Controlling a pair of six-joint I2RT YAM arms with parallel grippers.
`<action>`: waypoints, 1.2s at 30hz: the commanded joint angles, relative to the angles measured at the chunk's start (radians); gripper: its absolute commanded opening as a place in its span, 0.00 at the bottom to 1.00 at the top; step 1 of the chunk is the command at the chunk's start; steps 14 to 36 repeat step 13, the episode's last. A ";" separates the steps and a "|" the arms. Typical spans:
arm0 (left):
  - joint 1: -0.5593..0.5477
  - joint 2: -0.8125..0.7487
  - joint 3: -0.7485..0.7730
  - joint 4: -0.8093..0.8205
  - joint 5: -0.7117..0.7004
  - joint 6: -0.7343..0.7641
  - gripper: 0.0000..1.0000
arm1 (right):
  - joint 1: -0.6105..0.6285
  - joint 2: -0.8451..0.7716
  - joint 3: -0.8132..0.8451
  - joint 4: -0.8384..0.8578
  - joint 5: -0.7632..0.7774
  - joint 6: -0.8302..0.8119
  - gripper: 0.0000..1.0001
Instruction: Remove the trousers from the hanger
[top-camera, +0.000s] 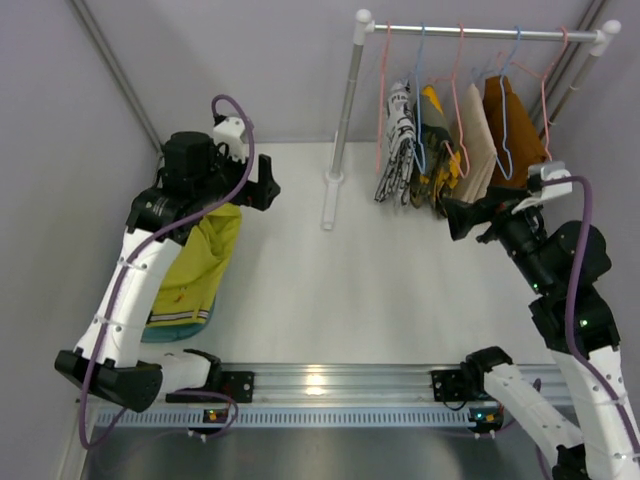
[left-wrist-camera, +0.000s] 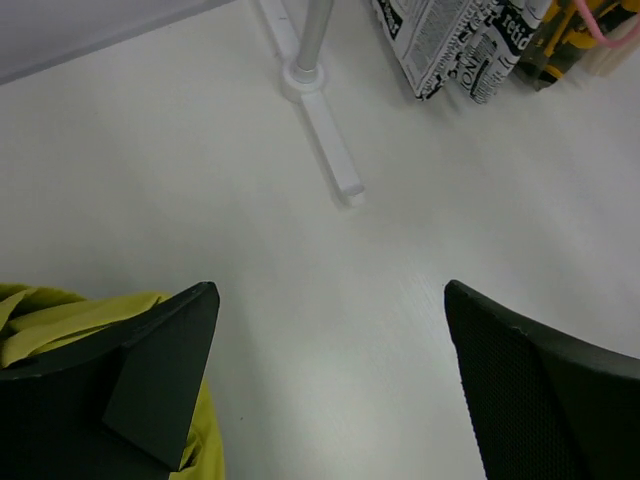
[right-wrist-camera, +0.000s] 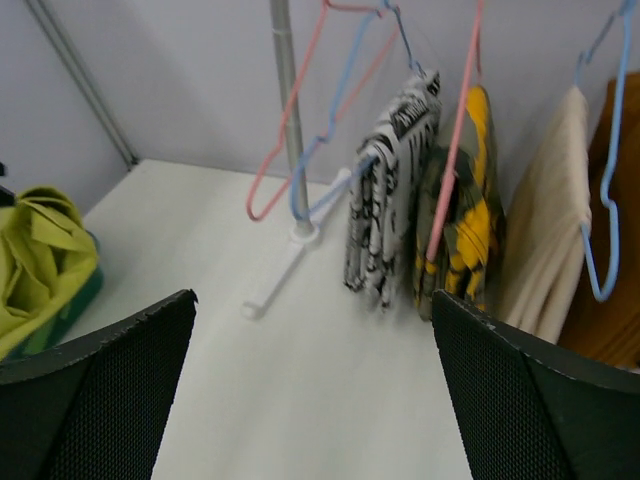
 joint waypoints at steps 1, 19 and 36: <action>0.007 -0.078 -0.034 0.028 -0.125 -0.013 0.99 | -0.077 -0.063 -0.080 -0.040 -0.014 0.004 0.99; 0.008 -0.158 -0.115 0.043 -0.224 -0.013 0.99 | -0.123 -0.111 -0.162 -0.029 -0.052 0.028 1.00; 0.008 -0.158 -0.115 0.043 -0.224 -0.013 0.99 | -0.123 -0.111 -0.162 -0.029 -0.052 0.028 1.00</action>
